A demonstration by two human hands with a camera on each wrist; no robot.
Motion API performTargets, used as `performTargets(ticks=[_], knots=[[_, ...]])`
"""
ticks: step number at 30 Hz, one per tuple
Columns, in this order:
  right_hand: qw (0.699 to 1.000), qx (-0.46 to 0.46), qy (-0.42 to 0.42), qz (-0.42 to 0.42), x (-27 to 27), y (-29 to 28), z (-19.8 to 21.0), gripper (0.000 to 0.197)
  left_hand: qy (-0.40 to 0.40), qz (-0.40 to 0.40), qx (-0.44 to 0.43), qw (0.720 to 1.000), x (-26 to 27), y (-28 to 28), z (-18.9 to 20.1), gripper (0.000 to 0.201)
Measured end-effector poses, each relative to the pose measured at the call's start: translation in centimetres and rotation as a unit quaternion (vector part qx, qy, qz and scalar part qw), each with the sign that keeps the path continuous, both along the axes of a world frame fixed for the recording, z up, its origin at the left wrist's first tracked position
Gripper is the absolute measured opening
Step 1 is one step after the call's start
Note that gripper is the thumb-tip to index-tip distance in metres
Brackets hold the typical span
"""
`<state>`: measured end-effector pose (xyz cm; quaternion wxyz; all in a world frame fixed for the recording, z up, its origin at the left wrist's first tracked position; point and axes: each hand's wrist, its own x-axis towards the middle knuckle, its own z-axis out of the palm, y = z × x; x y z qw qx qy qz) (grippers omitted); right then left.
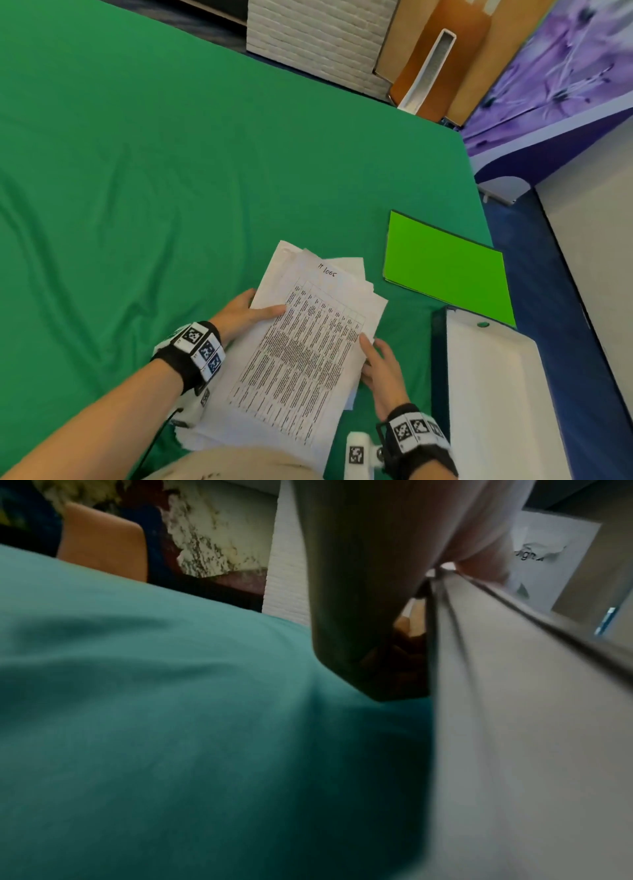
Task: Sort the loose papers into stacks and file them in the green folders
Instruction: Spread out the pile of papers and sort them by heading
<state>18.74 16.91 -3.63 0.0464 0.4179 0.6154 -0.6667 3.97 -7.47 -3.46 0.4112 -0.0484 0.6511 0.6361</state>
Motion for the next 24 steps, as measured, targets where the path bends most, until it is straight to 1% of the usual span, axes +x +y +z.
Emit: performTargets(ticks=[1, 2, 3, 4, 5, 6, 7, 8, 9, 10, 11, 13, 14, 17, 19, 21, 23, 24], knots=[[1.000, -0.006, -0.001, 0.001, -0.1, -0.1, 0.4, 0.045, -0.007, 0.015, -0.012, 1.000, 0.0, -0.1, -0.3, 0.078], [0.999, -0.011, -0.015, 0.026, -0.1, -0.3, 0.7, 0.041, -0.011, 0.032, -0.025, 0.999, 0.0, -0.2, -0.5, 0.085], [0.998, -0.017, -0.031, 0.061, 0.1, -0.6, 1.0, 0.041, -0.010, 0.049, -0.037, 0.998, 0.0, -0.3, -0.8, 0.089], [0.992, -0.027, -0.055, 0.109, 0.5, -0.9, 1.3, 0.045, -0.011, 0.062, -0.043, 0.997, 0.0, -0.4, -0.8, 0.089], [0.983, -0.043, -0.086, 0.158, 0.9, -1.1, 1.2, 0.049, -0.012, 0.063, -0.042, 0.997, 0.1, -0.5, -1.0, 0.085], [0.970, -0.062, -0.114, 0.206, 1.4, -1.1, 1.0, 0.053, -0.015, 0.047, -0.038, 0.998, 0.2, -0.6, -1.0, 0.078], [0.959, -0.083, -0.130, 0.238, 1.9, -1.3, 0.6, 0.055, -0.018, 0.021, -0.031, 0.999, 0.3, -0.6, -1.0, 0.068], [0.954, -0.096, -0.135, 0.249, 2.2, -1.4, 0.4, 0.056, -0.020, -0.003, -0.024, 1.000, 0.5, -0.6, -0.9, 0.059], [0.958, -0.096, -0.127, 0.238, 2.2, -1.4, 0.2, 0.054, -0.021, -0.019, -0.018, 0.999, 0.5, -0.6, -0.9, 0.051], [0.969, -0.089, -0.106, 0.204, 2.1, -1.4, 0.0, 0.052, -0.022, -0.024, -0.013, 0.999, 0.5, -0.6, -0.8, 0.046], [0.981, -0.081, -0.077, 0.158, 1.8, -1.5, -0.1, 0.050, -0.022, -0.024, -0.007, 0.999, 0.4, -0.6, -0.8, 0.045], [0.992, -0.085, -0.027, 0.085, 1.4, -1.5, -0.1, 0.050, -0.024, -0.019, 0.006, 1.000, 0.2, -0.5, -0.9, 0.054], [0.993, -0.090, -0.014, 0.070, 1.2, -1.5, -0.1, 0.050, -0.026, -0.010, 0.009, 1.000, 0.3, -0.4, -1.0, 0.058], [0.993, -0.080, -0.004, 0.082, 1.2, -2.1, 0.0, 0.042, -0.024, 0.005, 0.033, 0.999, 0.6, -0.4, -1.2, 0.059], [0.994, -0.066, 0.011, 0.088, 1.4, -2.4, 0.1, 0.036, -0.017, 0.003, 0.056, 0.998, 0.7, -0.3, -1.1, 0.054], [0.994, -0.031, 0.027, 0.099, 1.3, -2.4, 0.3, 0.029, 0.000, 0.012, 0.052, 0.999, 0.6, -0.1, -0.8, 0.048], [0.994, -0.006, 0.042, 0.100, 1.0, -2.5, 0.4, 0.025, 0.041, 0.010, 0.027, 0.999, 0.5, 0.3, -0.1, 0.045], [0.995, -0.001, 0.050, 0.087, 0.8, -2.5, 0.6, 0.028, 0.077, 0.007, 0.015, 0.997, 0.5, 0.7, 0.5, 0.045]])
